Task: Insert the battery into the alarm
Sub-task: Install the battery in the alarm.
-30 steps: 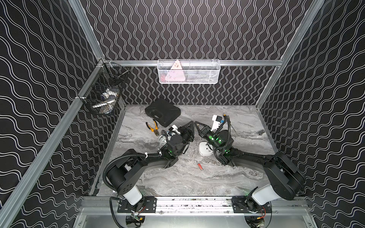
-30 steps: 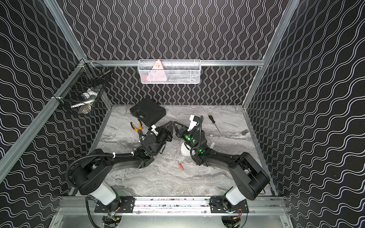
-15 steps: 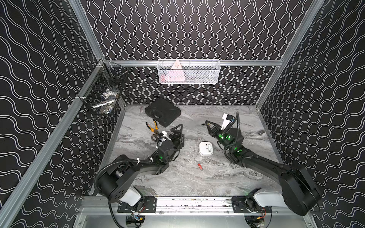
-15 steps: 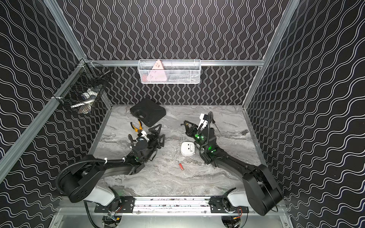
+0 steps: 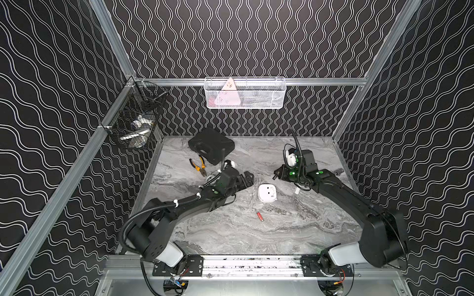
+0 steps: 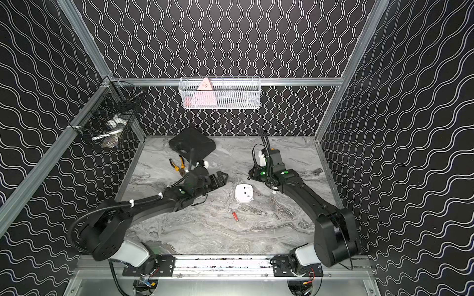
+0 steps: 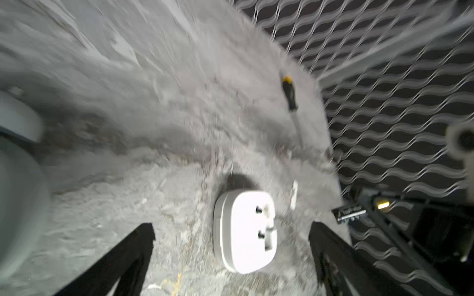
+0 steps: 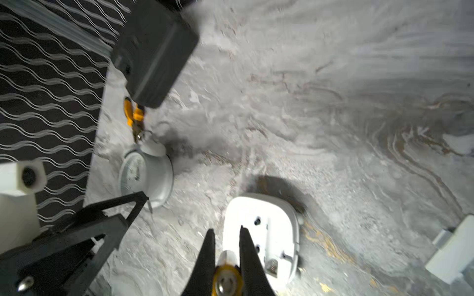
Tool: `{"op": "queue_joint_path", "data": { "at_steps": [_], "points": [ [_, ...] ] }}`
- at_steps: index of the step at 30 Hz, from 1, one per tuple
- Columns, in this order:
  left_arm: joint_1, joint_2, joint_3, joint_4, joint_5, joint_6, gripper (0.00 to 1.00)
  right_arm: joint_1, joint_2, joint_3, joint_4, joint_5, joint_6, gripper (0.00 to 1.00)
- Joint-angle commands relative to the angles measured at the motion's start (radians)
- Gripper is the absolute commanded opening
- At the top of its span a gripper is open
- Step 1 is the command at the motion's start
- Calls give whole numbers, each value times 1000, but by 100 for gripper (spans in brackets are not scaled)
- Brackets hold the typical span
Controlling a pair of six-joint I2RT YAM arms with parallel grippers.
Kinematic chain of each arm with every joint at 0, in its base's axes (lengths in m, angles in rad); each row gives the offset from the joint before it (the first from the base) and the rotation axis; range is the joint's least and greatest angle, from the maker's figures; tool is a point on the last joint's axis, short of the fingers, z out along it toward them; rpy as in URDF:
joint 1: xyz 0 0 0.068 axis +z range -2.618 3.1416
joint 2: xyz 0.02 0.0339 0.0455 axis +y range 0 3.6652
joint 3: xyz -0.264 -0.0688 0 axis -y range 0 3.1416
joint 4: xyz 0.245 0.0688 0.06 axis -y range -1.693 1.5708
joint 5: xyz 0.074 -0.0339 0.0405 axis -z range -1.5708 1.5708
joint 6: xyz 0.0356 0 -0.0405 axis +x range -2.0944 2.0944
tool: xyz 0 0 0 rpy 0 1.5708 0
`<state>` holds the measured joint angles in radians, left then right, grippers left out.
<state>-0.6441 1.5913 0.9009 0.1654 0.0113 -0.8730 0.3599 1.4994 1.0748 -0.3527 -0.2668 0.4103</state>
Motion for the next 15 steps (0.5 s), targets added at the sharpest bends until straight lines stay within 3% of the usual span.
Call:
{"op": "queue_joint_path", "data": {
  "at_steps": [1, 4, 9, 15],
  "points": [
    [-24, 83, 83, -208, 105, 142, 99, 0, 80, 79, -224, -23, -109, 5],
    [-29, 150, 112, -203, 175, 131, 99, 0, 128, 100, -225, -24, -110, 5],
    [-32, 195, 128, -235, 152, 147, 99, 5, 194, 118, -215, -40, -114, 5],
    [-29, 252, 143, -198, 210, 133, 96, 24, 266, 118, -166, -33, -122, 6]
  ]
}}
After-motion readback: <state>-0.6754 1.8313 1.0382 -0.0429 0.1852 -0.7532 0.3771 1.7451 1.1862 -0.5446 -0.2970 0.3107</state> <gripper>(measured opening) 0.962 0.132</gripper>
